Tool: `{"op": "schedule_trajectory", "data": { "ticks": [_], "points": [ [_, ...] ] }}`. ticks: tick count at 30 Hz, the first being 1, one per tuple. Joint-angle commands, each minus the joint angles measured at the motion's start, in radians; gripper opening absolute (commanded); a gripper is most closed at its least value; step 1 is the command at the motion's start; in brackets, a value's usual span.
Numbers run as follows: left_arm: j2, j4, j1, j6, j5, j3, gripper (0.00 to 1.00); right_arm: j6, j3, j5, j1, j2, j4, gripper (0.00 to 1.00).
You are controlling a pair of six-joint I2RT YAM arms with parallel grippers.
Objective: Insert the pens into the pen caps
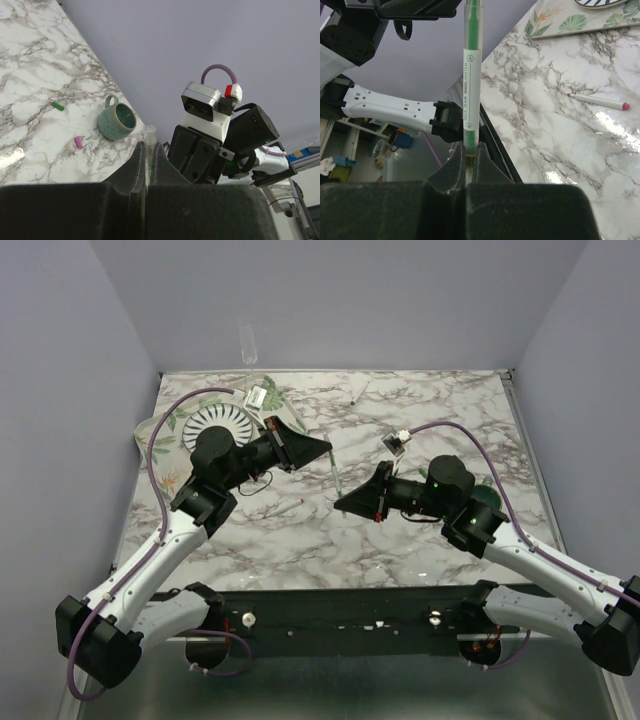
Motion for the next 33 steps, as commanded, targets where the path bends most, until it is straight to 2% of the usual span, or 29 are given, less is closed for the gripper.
{"op": "schedule_trajectory", "data": {
  "ticks": [1,11,21,24,25,27,28,31,33],
  "points": [
    [-0.024,-0.004,0.0,0.004,0.047,-0.034,0.0,-0.025,0.038,0.038,0.009,-0.027,0.005,0.01],
    [-0.006,0.019,-0.033,0.021,0.147,-0.018,0.0,-0.082,0.072,0.047,0.007,-0.021,-0.009,0.01],
    [0.006,-0.09,-0.078,0.121,0.162,0.071,0.04,-0.169,0.089,0.077,0.009,-0.059,-0.049,0.01],
    [0.0,-0.098,-0.084,0.133,0.162,0.072,0.13,-0.183,0.078,0.067,0.008,-0.073,-0.035,0.01],
    [-0.003,-0.098,-0.085,0.135,0.159,0.072,0.22,-0.186,0.078,0.068,0.007,-0.082,-0.035,0.01],
    [-0.017,-0.098,-0.087,0.139,0.148,0.077,0.32,-0.203,0.078,0.067,0.007,-0.093,-0.04,0.01],
    [-0.023,-0.097,-0.089,0.142,0.138,0.08,0.4,-0.208,0.079,0.064,0.007,-0.096,-0.04,0.01],
    [-0.043,-0.095,-0.089,0.155,0.118,0.09,0.54,-0.215,0.082,0.044,0.007,-0.111,-0.037,0.01],
    [-0.05,-0.084,-0.089,0.156,0.113,0.101,0.58,-0.218,0.087,0.036,0.009,-0.117,-0.043,0.01]
  ]
}}
